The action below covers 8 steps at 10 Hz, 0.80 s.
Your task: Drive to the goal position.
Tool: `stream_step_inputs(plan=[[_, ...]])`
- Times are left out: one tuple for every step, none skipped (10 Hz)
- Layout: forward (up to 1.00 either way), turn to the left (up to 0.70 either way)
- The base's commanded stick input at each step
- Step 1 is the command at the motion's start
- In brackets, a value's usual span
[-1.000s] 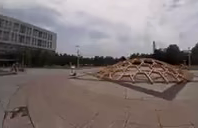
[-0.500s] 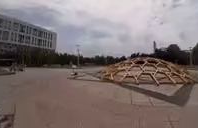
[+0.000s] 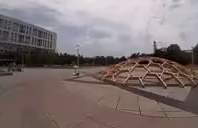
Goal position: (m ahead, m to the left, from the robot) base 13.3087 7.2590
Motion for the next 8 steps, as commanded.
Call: stream_step_inputs(plan=[[0.7,0.34],[0.7,0.35],[0.7,0.31],[0.7,0.16],[0.7,0.04],[0.7,0.0],[0.7,0.0],[0.7,0.0]])
